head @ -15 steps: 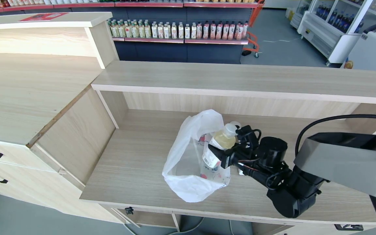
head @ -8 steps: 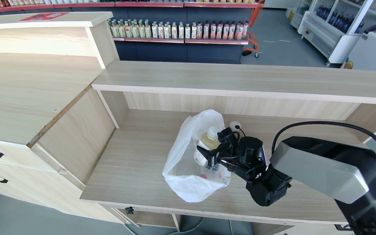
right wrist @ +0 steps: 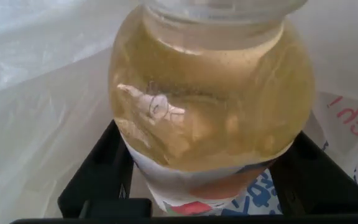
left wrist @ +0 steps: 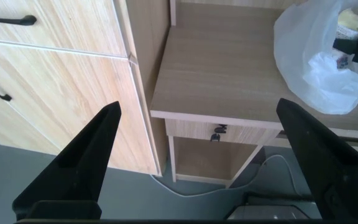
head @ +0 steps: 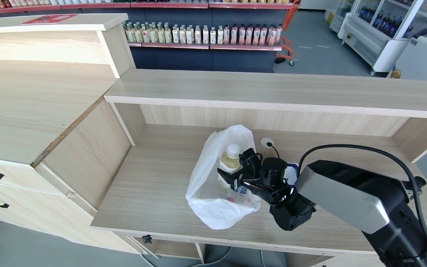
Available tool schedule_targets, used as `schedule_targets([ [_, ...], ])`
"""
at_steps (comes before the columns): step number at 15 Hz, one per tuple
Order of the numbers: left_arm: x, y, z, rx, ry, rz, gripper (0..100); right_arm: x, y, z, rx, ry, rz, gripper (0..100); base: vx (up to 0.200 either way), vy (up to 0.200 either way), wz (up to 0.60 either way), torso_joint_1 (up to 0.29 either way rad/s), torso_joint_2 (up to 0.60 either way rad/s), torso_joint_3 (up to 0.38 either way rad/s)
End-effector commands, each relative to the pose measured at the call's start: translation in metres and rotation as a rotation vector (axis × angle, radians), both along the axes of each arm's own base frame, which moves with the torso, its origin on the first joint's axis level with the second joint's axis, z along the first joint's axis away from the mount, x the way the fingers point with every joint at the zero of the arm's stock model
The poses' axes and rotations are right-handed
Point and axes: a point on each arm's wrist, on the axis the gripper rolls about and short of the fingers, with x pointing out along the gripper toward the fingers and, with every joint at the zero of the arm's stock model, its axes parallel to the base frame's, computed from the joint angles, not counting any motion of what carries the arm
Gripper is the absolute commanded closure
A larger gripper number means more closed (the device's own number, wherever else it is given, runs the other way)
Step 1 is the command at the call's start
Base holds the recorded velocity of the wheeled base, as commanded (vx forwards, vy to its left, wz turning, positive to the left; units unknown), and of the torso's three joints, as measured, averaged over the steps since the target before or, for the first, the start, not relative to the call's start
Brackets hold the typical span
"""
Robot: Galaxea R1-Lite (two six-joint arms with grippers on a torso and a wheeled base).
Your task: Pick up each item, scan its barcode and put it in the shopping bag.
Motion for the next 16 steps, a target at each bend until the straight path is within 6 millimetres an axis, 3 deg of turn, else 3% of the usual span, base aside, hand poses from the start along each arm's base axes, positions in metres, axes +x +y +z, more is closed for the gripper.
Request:
schedule_targets([
  [1,0.000,0.000,0.000,0.000,0.000,0.000,0,0.000,0.000,0.004,0.013,0.001,0.003,0,0.000,0.000,0.00,0.000,0.00,0.000],
  [4,0.000,0.000,0.000,0.000,0.000,0.000,0,-0.008,-0.001,0.039,0.124,0.040,0.010,0,0.000,0.000,0.00,0.000,0.00,0.000],
  [8,0.000,0.000,0.000,0.000,0.000,0.000,0,-0.038,-0.022,0.096,0.261,0.148,0.007,0,0.000,0.000,0.00,0.000,0.00,0.000],
  [11,0.000,0.000,0.000,0.000,0.000,0.000,0,-0.064,-0.044,0.109,0.270,0.203,-0.017,0,0.000,0.000,0.00,0.000,0.00,0.000],
  [12,0.000,0.000,0.000,0.000,0.000,0.000,0,-0.091,-0.073,0.126,0.253,0.235,-0.062,0,0.000,0.000,0.00,0.000,0.00,0.000],
  [15,0.000,0.000,0.000,0.000,0.000,0.000,0,-0.141,-0.133,0.159,0.232,0.235,-0.183,0,0.000,0.000,0.00,0.000,0.00,0.000],
  [16,0.000,0.000,0.000,0.000,0.000,0.000,0,-0.170,-0.166,0.166,0.202,0.246,-0.318,0,0.000,0.000,0.00,0.000,0.00,0.000],
])
